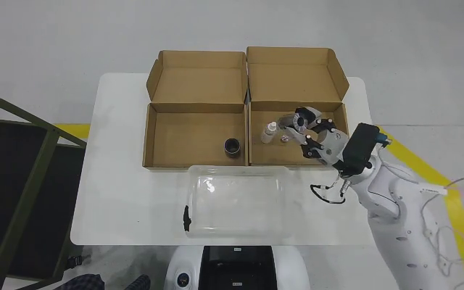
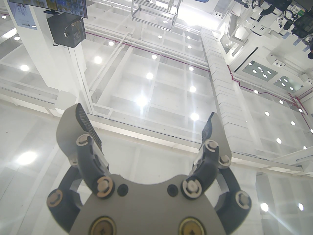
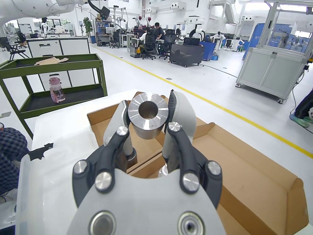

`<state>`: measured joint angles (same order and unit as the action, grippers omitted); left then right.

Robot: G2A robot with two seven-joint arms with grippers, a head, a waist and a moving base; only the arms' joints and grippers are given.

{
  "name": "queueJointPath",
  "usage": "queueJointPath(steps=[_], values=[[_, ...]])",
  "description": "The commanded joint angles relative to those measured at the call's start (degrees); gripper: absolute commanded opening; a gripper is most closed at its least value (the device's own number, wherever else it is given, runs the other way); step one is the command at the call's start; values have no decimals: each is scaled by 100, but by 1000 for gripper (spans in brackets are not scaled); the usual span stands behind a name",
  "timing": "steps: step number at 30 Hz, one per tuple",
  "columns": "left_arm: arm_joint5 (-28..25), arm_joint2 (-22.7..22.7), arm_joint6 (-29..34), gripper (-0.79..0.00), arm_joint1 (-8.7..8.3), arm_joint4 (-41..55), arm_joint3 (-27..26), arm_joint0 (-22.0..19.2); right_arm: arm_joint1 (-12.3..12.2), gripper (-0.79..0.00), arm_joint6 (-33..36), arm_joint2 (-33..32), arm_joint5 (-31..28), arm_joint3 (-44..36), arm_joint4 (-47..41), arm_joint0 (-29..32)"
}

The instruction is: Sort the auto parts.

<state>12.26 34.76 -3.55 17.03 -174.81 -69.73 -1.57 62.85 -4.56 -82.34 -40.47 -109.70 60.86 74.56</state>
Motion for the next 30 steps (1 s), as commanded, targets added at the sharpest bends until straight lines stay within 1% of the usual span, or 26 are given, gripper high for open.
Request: queueJointPath(steps=[1, 8, 16, 23, 30], values=[[0, 0, 0, 0, 0, 0, 0, 0, 0, -785, -6, 12, 0, 17, 11, 1], [0, 0, 0, 0, 0, 0, 0, 0, 12, -785, 22, 184, -11, 85, 131, -73], [0, 0, 0, 0, 0, 0, 0, 0, 44, -785, 162, 604, -71, 216, 374, -242], [0, 0, 0, 0, 0, 0, 0, 0, 88, -785, 357, 1014, -80, 438, 603, -534], [0, 0, 0, 0, 0, 0, 0, 0, 165, -785, 573, 1497, 19, 805, 818, -968]])
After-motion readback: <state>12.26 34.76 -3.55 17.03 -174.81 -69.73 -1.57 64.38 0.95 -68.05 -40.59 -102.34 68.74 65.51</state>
